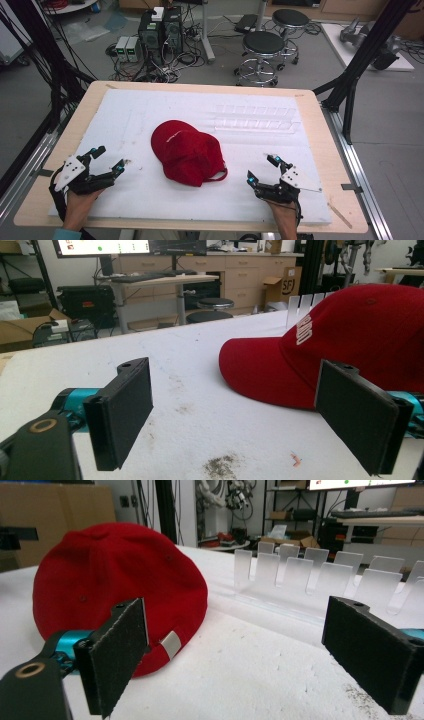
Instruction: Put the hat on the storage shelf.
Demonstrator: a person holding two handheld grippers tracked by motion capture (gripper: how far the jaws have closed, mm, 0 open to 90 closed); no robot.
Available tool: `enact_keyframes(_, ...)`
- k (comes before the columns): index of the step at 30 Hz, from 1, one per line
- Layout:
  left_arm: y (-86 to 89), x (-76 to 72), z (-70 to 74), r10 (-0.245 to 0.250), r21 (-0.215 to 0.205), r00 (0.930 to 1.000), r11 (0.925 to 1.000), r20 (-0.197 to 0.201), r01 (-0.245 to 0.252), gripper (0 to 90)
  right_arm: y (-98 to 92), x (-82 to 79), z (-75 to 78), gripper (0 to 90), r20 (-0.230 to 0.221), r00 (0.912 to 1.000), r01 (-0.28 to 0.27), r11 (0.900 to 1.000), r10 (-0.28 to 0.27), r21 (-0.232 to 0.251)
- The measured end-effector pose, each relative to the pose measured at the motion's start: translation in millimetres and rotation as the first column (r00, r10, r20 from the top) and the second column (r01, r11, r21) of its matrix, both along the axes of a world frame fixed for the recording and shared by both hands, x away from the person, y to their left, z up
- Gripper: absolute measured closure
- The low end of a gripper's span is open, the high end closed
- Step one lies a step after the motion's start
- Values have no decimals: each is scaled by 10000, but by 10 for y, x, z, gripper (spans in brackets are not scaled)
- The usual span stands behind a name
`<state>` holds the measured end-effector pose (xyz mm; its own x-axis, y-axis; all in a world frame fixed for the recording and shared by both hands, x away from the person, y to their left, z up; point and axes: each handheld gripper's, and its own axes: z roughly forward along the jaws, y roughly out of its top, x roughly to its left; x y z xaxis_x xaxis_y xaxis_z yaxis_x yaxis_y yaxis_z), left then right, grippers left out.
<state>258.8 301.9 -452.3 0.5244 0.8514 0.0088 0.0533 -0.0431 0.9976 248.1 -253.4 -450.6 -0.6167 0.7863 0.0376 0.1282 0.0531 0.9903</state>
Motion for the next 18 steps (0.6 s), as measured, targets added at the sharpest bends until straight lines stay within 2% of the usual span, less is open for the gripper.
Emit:
enact_keyframes(3,-4,1,0,-1,16,10000,10000,8,1,159,45,3,22,101,-124,9998,-177,9998,175,-127)
enact_keyframes(6,-2,2,0,14,-32,10000,10000,-6,-14,160,93,12,54,101,-64,9996,-265,9992,263,-304)
enact_keyframes(13,0,2,0,7,-34,10000,10000,-15,-7,159,183,36,164,101,-194,9985,-520,9980,514,-358)
enact_keyframes(18,0,3,0,16,-37,10000,10000,-7,-16,159,284,87,268,101,-390,9947,-973,9942,956,-460)
